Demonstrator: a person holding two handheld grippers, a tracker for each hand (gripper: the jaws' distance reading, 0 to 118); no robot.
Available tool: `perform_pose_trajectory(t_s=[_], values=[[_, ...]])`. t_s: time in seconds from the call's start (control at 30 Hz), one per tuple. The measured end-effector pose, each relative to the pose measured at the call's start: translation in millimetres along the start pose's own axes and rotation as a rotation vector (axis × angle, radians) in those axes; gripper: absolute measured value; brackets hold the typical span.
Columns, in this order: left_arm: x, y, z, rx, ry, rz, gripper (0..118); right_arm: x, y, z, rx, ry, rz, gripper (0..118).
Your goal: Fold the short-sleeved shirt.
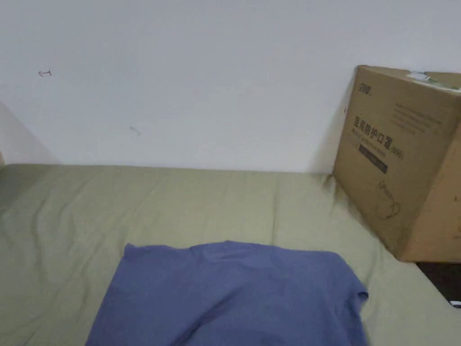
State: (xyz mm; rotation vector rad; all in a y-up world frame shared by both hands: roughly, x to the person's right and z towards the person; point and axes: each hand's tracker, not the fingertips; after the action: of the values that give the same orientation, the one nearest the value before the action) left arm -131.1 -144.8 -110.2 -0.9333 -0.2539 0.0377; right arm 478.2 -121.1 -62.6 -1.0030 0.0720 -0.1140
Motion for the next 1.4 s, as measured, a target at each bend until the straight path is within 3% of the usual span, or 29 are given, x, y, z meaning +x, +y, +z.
perform_pose_trajectory(t_s=[0.23,0.4,0.53,0.57,0.63,0.67,0.7,0.9,1.07,1.13,1.2,1.23,1.27,1.33,1.4], values=[[-6,-62,50,-0.011,-0.033,0.062,5,29,-58,51,-0.015,0.029,-0.074,2],[6,-68,53,-0.014,-0.026,0.015,5,25,-65,44,-0.118,-0.024,0.032,2],[3,-72,47,-0.014,-0.029,0.002,7,13,-66,23,-0.092,-0.066,0.068,8],[3,-73,48,-0.017,-0.034,0.007,15,11,-66,21,-0.085,-0.063,0.067,23],[4,-75,54,0.008,-0.006,-0.013,94,6,-66,23,-0.056,-0.071,0.057,86],[3,-75,56,0.006,0.0,-0.012,118,4,-67,26,-0.044,-0.069,0.052,111],[4,-76,61,0.022,0.005,-0.006,118,1,-67,31,-0.013,-0.071,0.043,118],[26,-61,118,0.349,-0.06,0.162,118,-33,-56,81,0.293,-0.006,0.037,118],[87,-61,179,0.74,-0.004,0.074,118,-86,-64,145,0.72,0.084,-0.011,116],[113,-67,192,0.831,-0.018,0.034,106,-98,-71,157,0.829,0.12,-0.022,91],[131,-69,199,0.881,-0.051,-0.012,85,-114,-73,161,0.895,0.044,-0.014,61],[134,-66,197,0.874,-0.018,-0.04,33,-121,-69,158,0.898,-0.018,-0.006,5],[140,-67,195,0.867,0.032,-0.038,1,-123,-70,155,0.921,-0.047,-0.001,2],[136,-64,193,0.826,-0.073,-0.078,1,-115,-65,156,0.92,0.056,-0.004,2],[139,-56,194,0.814,-0.027,-0.09,1,-114,-61,156,0.894,0.012,-0.019,2]])
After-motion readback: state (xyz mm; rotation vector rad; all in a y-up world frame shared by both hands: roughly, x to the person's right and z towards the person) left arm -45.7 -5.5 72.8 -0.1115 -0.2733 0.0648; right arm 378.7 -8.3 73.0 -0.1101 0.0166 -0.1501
